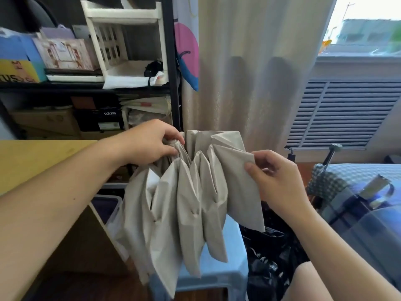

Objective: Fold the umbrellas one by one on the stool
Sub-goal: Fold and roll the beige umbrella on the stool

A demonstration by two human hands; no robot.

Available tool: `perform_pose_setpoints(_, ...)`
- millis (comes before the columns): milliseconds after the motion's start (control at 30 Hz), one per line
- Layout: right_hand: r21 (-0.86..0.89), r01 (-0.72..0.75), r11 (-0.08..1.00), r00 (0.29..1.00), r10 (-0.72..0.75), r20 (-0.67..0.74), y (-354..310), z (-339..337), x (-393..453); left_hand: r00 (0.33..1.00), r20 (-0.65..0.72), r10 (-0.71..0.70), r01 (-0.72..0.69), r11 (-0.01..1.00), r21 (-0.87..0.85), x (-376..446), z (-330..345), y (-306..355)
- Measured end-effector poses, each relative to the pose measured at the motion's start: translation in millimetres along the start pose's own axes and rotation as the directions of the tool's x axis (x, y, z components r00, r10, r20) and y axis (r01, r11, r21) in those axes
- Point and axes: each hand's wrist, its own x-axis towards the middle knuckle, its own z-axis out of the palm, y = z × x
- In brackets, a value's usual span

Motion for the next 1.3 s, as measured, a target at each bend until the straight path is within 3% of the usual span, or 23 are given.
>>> perform_pose_setpoints(200,-0.060,0.026,0.998,0.992,-0.019,0.122,-12,6,12,1.000,0.018,-0.002,0.003,1.000,-0.007,-3,-3,-4)
perform_pose_setpoints(300,-0.132,0.100,0.986,0.995,-0.097,0.033,-18,7,18,1.000,0.029,-0.004,0.005,1.000,-0.024,-6,-4,-3)
perform_pose_setpoints(400,-0.125,0.076,0.989,0.995,-0.082,-0.050,-24,3,21,0.999,0.025,-0.035,0.036,0.999,-0.014,-10,-8,-4)
perform_pose_setpoints(467,-0.092,0.014,0.996,0.999,-0.011,0.033,-27,2,23,0.998,0.010,-0.060,0.060,0.997,-0.052,-12,-8,-4)
perform_pose_setpoints(533,-0.102,-0.042,0.994,0.978,0.062,0.201,-32,4,26,0.997,-0.009,-0.081,0.080,0.989,-0.128,-12,-5,-3)
perform_pose_setpoints(600,-0.185,-0.013,0.983,0.956,0.067,0.285,-33,7,35,0.994,-0.051,-0.100,0.090,0.980,-0.177,-9,-2,0)
perform_pose_setpoints(767,-0.197,0.109,0.974,0.978,-0.069,0.199,-58,-1,81,0.955,-0.258,-0.147,0.063,0.949,-0.308,4,-8,17)
perform_pose_setpoints(900,-0.198,0.233,0.952,0.964,-0.199,0.174,-80,-3,108,0.891,-0.357,-0.280,0.018,0.808,-0.589,7,6,27)
perform_pose_setpoints(1000,-0.267,0.268,0.926,0.959,-0.228,0.171,-85,4,118,0.873,-0.286,-0.395,0.013,0.604,-0.797,-5,43,30)
perform_pose_setpoints(1100,-0.384,0.328,0.863,0.919,-0.198,0.341,-76,19,113,0.869,-0.151,-0.472,0.055,0.395,-0.917,-32,103,19)
perform_pose_setpoints(1200,-0.459,0.410,0.788,0.817,-0.094,0.568,-49,42,91,0.853,-0.055,-0.520,0.170,0.376,-0.911,-67,165,-10)
perform_pose_setpoints(1300,-0.454,0.457,0.765,0.726,-0.026,0.687,-12,71,64,0.833,0.026,-0.553,0.290,0.395,-0.872,-99,206,-39)
